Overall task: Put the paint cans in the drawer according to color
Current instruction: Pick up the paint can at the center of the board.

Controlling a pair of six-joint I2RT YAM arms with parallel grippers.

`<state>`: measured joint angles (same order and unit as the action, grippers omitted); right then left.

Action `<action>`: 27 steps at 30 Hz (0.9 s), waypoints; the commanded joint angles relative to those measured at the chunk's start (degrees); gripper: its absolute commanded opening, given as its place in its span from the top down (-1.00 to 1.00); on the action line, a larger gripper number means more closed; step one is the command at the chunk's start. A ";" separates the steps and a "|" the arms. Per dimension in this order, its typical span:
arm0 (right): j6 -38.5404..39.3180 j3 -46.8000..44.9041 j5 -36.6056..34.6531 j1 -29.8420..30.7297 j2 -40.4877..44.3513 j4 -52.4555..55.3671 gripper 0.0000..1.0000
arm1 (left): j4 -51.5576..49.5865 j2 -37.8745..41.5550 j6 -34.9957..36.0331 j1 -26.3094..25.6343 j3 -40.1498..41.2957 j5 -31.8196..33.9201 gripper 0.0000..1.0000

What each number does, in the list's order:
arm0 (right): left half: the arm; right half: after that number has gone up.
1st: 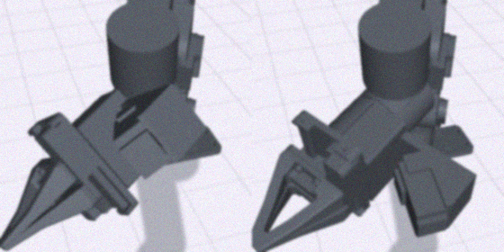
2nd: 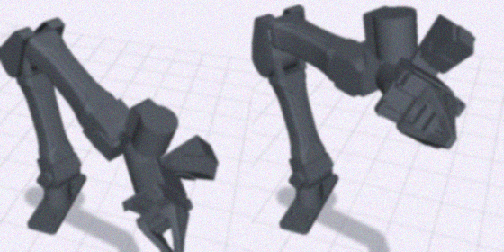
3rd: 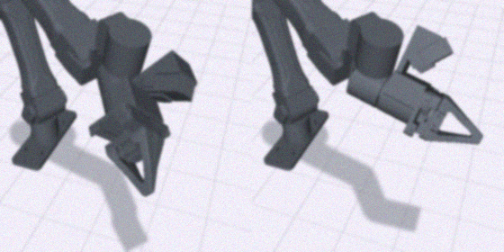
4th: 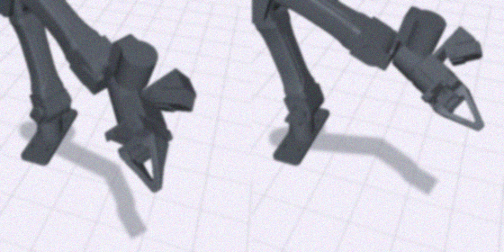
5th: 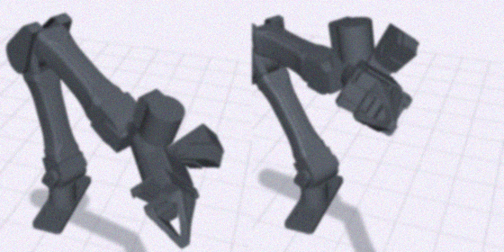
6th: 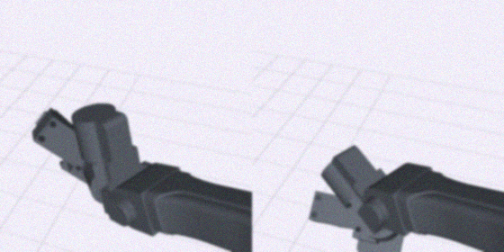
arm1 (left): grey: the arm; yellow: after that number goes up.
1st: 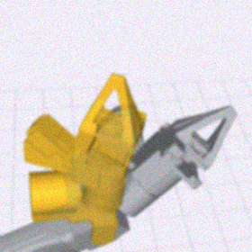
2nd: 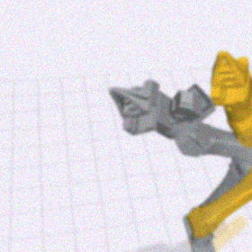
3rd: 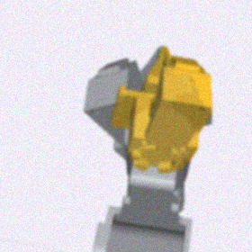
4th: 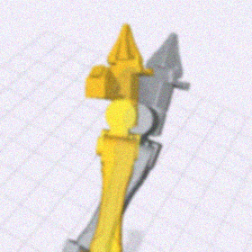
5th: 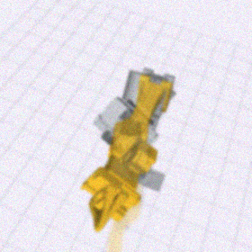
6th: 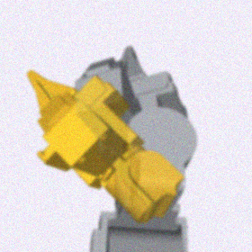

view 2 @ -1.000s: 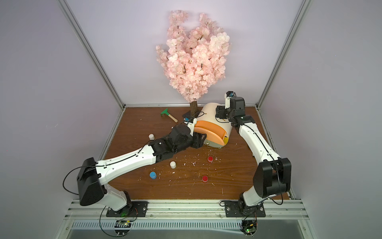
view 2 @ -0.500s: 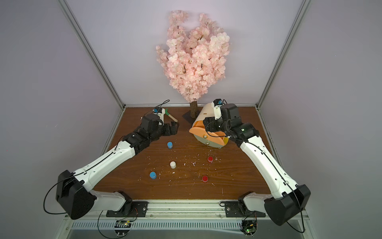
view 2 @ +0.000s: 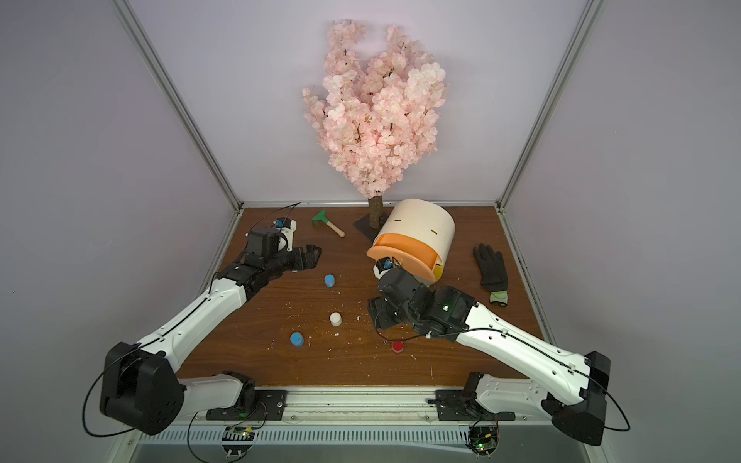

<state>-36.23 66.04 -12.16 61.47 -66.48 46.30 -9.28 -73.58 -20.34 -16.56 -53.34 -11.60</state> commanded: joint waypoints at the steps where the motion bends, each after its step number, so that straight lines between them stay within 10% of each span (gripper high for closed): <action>1: -6.76 -2.47 -4.96 1.54 -0.44 3.36 -0.29 | 3.13 1.59 2.85 0.30 1.89 -6.19 -0.99; 27: -3.73 -18.16 5.76 -2.94 -8.36 -4.97 -0.06 | -1.01 5.40 9.09 0.29 2.96 -9.27 -0.99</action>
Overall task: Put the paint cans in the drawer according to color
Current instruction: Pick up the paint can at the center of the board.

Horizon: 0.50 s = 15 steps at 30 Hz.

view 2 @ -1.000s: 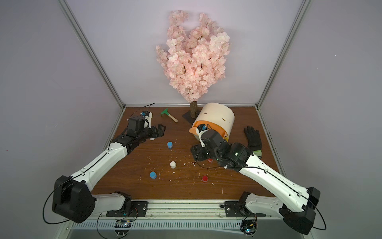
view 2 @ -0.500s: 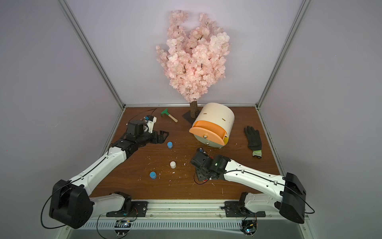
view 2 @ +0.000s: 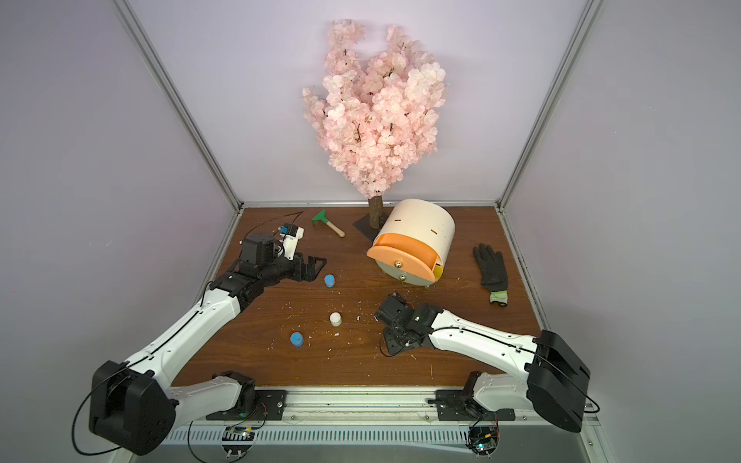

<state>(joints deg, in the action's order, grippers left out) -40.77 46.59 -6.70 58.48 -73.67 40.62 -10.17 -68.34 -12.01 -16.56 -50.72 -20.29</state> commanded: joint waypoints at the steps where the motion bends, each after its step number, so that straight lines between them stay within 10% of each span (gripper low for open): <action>1: 0.80 1.52 -0.18 0.05 -1.47 1.10 -0.06 | -0.09 0.05 0.73 0.25 0.26 -0.63 -0.99; 15: 0.68 1.71 -0.23 0.66 -3.99 -0.08 -0.05 | -0.02 0.95 0.52 0.29 0.60 0.78 -0.99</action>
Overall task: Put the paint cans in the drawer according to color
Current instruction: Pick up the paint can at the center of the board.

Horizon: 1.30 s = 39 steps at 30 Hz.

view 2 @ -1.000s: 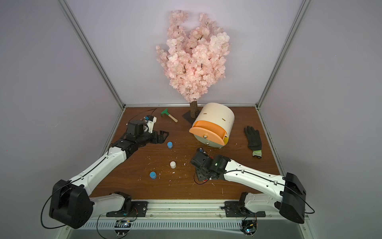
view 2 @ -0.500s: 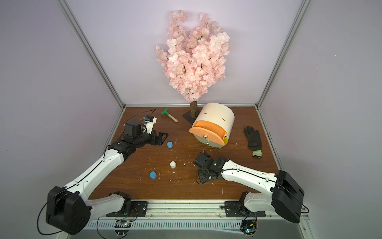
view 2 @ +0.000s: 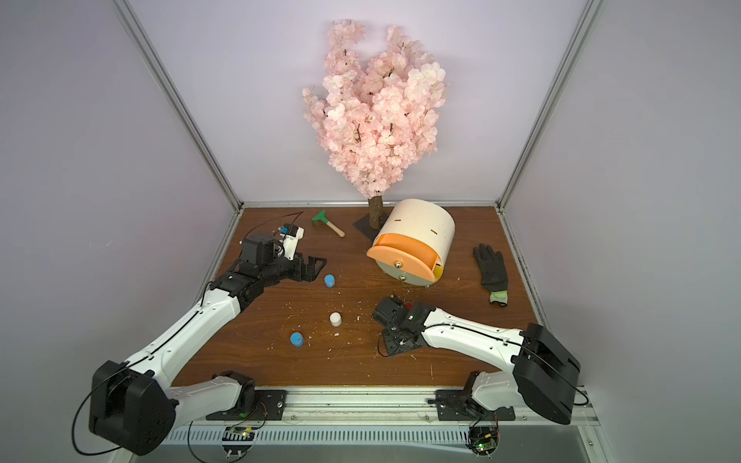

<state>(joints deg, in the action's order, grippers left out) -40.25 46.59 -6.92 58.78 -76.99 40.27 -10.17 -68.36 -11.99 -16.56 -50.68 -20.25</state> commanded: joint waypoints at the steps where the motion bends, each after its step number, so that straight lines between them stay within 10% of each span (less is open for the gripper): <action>1: 0.11 1.79 -0.17 0.42 -1.02 0.25 -0.05 | -0.17 1.07 0.56 0.29 0.57 0.80 -0.99; 39: 1.50 0.17 1.06 0.45 -5.11 0.05 0.12 | -1.34 1.73 1.63 0.30 0.40 2.27 -0.99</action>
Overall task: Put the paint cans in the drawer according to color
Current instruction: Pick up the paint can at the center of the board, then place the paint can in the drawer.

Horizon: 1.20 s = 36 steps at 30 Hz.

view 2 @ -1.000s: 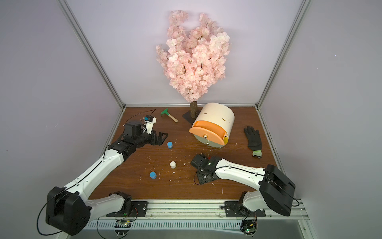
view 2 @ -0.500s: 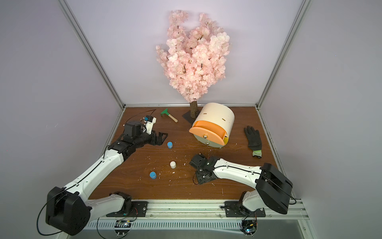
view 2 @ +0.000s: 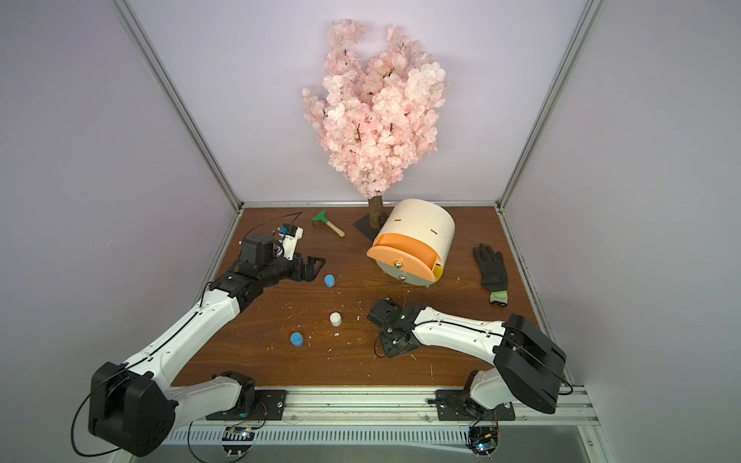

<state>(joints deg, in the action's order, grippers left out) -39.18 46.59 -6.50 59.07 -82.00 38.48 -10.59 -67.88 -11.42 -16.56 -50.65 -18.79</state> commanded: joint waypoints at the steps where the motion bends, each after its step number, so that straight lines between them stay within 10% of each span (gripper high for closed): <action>1: 0.48 0.26 0.79 0.11 -0.09 1.94 0.12 | -0.92 1.30 1.10 0.27 0.34 0.77 -0.99; 16: 0.86 8.25 -2.15 0.17 6.53 9.92 0.44 | 0.55 2.21 -1.08 0.27 0.57 2.24 -0.99; 36: 11.22 50.64 -14.98 -7.62 3.83 25.69 0.55 | 16.04 -0.86 -12.56 -7.26 4.68 -9.11 -0.87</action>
<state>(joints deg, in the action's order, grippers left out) -32.18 92.40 -15.92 54.24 -76.38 60.80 2.26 -66.98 -22.68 -21.50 -44.95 -26.35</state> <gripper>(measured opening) 0.385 0.940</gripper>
